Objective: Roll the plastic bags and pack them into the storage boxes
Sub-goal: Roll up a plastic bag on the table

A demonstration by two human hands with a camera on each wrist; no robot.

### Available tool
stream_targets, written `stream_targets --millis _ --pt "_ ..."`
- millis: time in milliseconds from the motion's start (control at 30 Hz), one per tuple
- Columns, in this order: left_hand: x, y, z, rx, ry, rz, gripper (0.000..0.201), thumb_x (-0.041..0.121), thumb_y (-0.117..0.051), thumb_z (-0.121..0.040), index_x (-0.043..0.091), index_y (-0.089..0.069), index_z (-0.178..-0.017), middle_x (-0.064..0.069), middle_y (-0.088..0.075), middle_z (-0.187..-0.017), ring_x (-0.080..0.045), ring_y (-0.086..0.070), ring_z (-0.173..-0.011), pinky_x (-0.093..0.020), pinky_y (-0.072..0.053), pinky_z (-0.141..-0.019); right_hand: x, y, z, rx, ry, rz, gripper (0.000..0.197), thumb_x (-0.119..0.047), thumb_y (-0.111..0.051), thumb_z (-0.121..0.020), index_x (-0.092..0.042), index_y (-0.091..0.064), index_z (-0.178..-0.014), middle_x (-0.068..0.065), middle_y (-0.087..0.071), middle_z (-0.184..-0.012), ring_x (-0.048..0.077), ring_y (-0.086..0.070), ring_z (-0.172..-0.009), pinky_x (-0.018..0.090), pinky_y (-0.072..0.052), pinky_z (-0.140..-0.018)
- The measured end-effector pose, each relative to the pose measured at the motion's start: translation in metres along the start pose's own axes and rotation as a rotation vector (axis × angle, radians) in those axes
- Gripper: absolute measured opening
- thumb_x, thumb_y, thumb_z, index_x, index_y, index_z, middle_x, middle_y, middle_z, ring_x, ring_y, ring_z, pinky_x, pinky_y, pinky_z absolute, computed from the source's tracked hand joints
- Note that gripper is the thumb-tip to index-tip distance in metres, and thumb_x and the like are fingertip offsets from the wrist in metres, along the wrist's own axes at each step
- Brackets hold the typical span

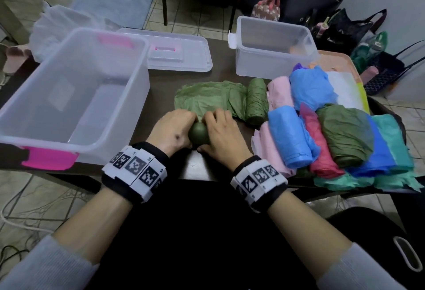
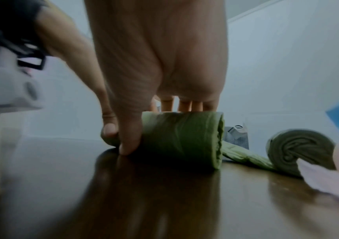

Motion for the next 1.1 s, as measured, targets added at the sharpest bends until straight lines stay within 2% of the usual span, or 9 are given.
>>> stream_targets --millis 133,267,400,500,600,667,733,933,1100 --pt "-0.008 -0.008 0.010 -0.107 0.056 0.029 0.058 0.016 -0.081 -0.064 0.019 -0.059 -0.118 -0.011 -0.061 -0.112 -0.031 -0.059 -0.102 -0.033 -0.049 -0.077 -0.019 -0.001 0.027 0.041 0.040 -0.002 0.060 -0.031 -0.074 -0.072 -0.008 -0.047 -0.121 0.011 -0.051 -0.112 0.028 -0.047 -0.104 0.036 -0.041 -0.082" --pt "-0.018 -0.015 0.021 -0.214 0.076 0.088 0.063 0.015 -0.085 -0.062 0.025 -0.061 -0.120 -0.005 -0.063 -0.113 -0.023 -0.060 -0.101 -0.026 -0.045 -0.074 -0.028 -0.008 0.044 0.036 0.040 -0.033 0.056 -0.027 -0.088 -0.049 -0.007 -0.060 -0.093 0.009 -0.060 -0.084 0.028 -0.058 -0.076 0.032 -0.048 -0.064" --pt "-0.020 -0.010 0.024 -0.168 0.038 0.128 0.071 0.019 -0.086 -0.059 0.024 -0.059 -0.124 -0.001 -0.059 -0.121 -0.018 -0.054 -0.112 -0.029 -0.046 -0.090 -0.028 -0.006 0.036 -0.091 0.099 -0.053 0.049 -0.030 -0.070 -0.079 -0.008 -0.052 -0.119 0.009 -0.050 -0.117 0.026 -0.045 -0.111 0.035 -0.042 -0.088" --pt "-0.018 0.000 0.027 -0.017 -0.003 0.134 0.058 0.020 -0.085 -0.060 0.021 -0.062 -0.113 0.002 -0.053 -0.114 -0.019 -0.049 -0.111 -0.032 -0.045 -0.089 -0.019 -0.003 0.018 -0.185 0.084 -0.136 0.056 -0.038 -0.071 -0.078 -0.007 -0.057 -0.122 0.009 -0.045 -0.119 0.026 -0.043 -0.115 0.039 -0.042 -0.096" --pt "-0.018 -0.002 0.032 0.024 0.007 0.170 0.047 0.024 -0.082 -0.063 0.023 -0.064 -0.106 0.001 -0.062 -0.103 -0.021 -0.060 -0.097 -0.036 -0.050 -0.080 -0.011 -0.004 0.000 -0.329 0.109 -0.090 0.058 -0.047 -0.071 -0.076 -0.010 -0.061 -0.121 0.010 -0.049 -0.111 0.026 -0.046 -0.111 0.031 -0.042 -0.090" --pt "-0.018 -0.003 0.031 0.052 0.019 0.202 0.046 0.027 -0.079 -0.067 0.023 -0.063 -0.110 0.000 -0.063 -0.105 -0.022 -0.060 -0.098 -0.034 -0.050 -0.080 -0.005 -0.003 -0.010 -0.394 0.100 -0.115 0.057 -0.047 -0.071 -0.076 -0.011 -0.063 -0.120 0.008 -0.054 -0.102 0.024 -0.054 -0.105 0.023 -0.036 -0.074" --pt "-0.015 -0.002 0.027 0.065 0.020 0.212 0.042 0.027 -0.072 -0.076 0.022 -0.062 -0.116 -0.003 -0.062 -0.112 -0.023 -0.058 -0.105 -0.032 -0.047 -0.083 0.005 -0.001 -0.020 -0.407 0.039 -0.247 0.061 -0.043 -0.075 -0.074 -0.014 -0.058 -0.126 0.007 -0.062 -0.106 0.020 -0.058 -0.104 0.017 -0.033 -0.071" --pt "-0.012 -0.003 0.009 -0.003 0.015 0.228 0.035 0.020 -0.053 -0.093 0.009 -0.055 -0.126 -0.013 -0.053 -0.121 -0.027 -0.047 -0.116 -0.032 -0.038 -0.095 0.017 0.005 -0.032 -0.273 -0.033 -0.358 0.046 -0.036 -0.076 -0.075 -0.011 -0.062 -0.111 0.004 -0.062 -0.108 0.018 -0.057 -0.104 0.019 -0.037 -0.077" --pt "-0.013 -0.002 -0.007 -0.091 0.070 0.232 0.027 0.018 -0.049 -0.094 0.005 -0.062 -0.114 -0.016 -0.062 -0.113 -0.031 -0.056 -0.106 -0.030 -0.041 -0.084 -0.006 0.014 -0.008 0.035 0.018 -0.093 0.021 -0.027 -0.058 -0.090 -0.011 -0.059 -0.105 0.006 -0.056 -0.110 0.022 -0.048 -0.108 0.034 -0.044 -0.083"
Point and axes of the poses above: each hand's wrist, its own z-axis away from the middle knuckle, its own y-axis out of the back of the hand, x = y × z, the point moved 7 cm from there along -z, towards the middle knuckle
